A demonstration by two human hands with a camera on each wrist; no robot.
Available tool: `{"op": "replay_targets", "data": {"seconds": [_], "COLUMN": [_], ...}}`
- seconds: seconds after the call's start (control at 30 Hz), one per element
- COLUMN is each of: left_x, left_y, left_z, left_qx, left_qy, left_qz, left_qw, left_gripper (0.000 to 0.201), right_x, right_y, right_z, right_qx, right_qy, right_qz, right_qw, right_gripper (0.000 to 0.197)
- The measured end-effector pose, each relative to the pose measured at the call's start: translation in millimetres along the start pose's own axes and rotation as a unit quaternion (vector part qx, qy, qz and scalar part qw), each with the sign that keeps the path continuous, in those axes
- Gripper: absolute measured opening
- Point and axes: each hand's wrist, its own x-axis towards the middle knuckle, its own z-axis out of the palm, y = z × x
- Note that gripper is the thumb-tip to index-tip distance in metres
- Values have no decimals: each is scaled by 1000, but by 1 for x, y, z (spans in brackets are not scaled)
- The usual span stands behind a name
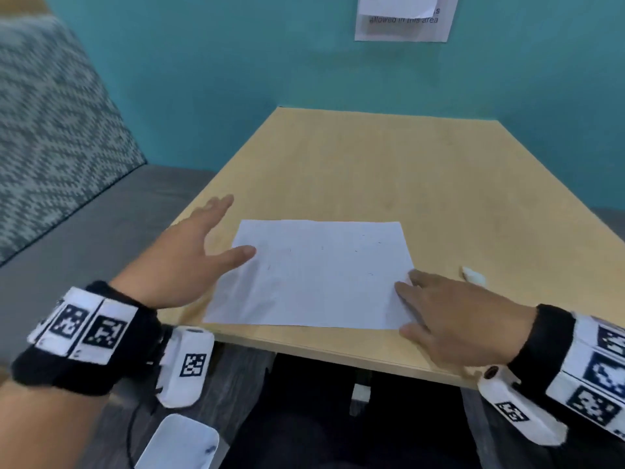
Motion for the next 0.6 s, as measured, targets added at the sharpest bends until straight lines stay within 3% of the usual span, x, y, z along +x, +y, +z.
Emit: {"op": "replay_targets", "data": {"seconds": [0.07,0.17,0.27,0.33,0.43,0.47,0.53,0.6], "left_x": [-24,-58,-90,-105,-117,-121,-131,-145], "left_y": [-26,-62,-81,-87,-90,-93,-99,-104], "left_z": [7,20,29,35,37,36,35,32], "left_qx": [-29,-55,-147,-248,-351,-374,-433,-459], "left_qy": [62,138,133,109,100,100,100,96], "left_qz": [-92,-242,-335,-351,-316,-300,-276,-259], "left_qw": [993,959,921,896,876,872,852,844], "left_gripper": [87,97,102,89,36,30,40,54], "right_x": [-3,-12,-20,-21,-21,-23,-32,-42], "right_y": [-15,-41,-68,-81,-97,-101,-103,-96], "right_z": [5,9,13,18,20,21,21,25], "right_qx": [-14,-29,-22,-14,25,70,183,268], "right_qy": [16,40,74,86,108,129,200,184], "right_qz": [-22,-71,-117,-132,-130,-116,-47,50], "right_qw": [1000,996,990,987,985,982,961,944], "right_gripper": [30,35,37,39,34,32,33,52]}}
